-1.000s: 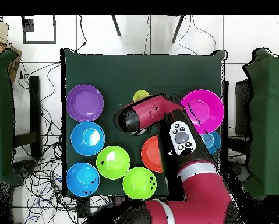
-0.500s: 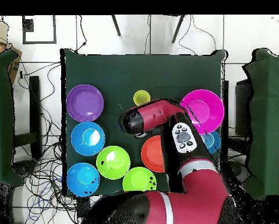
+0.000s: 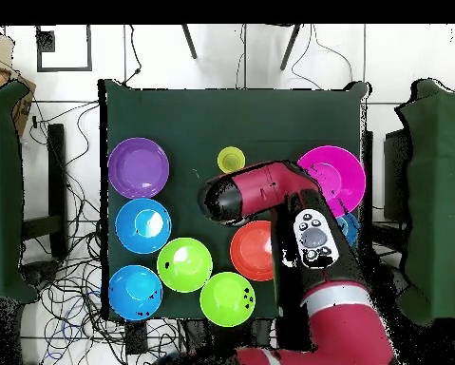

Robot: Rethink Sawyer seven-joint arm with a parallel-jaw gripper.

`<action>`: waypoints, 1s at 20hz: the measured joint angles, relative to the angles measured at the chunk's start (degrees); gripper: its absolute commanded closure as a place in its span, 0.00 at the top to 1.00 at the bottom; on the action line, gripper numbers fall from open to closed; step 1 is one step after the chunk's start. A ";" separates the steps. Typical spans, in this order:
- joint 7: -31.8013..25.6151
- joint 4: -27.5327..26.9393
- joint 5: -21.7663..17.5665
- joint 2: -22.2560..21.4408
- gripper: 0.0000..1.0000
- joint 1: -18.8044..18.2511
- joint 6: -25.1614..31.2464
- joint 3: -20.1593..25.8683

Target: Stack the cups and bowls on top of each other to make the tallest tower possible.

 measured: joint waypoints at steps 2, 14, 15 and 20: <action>0.00 0.24 0.01 -1.11 1.00 0.24 0.00 -0.19; 0.06 4.92 3.87 -9.46 1.00 0.87 -0.81 -2.14; 0.19 5.53 4.40 -9.67 1.00 0.83 -1.57 -2.46; 2.85 10.18 6.75 -9.96 1.00 0.79 -12.30 -5.33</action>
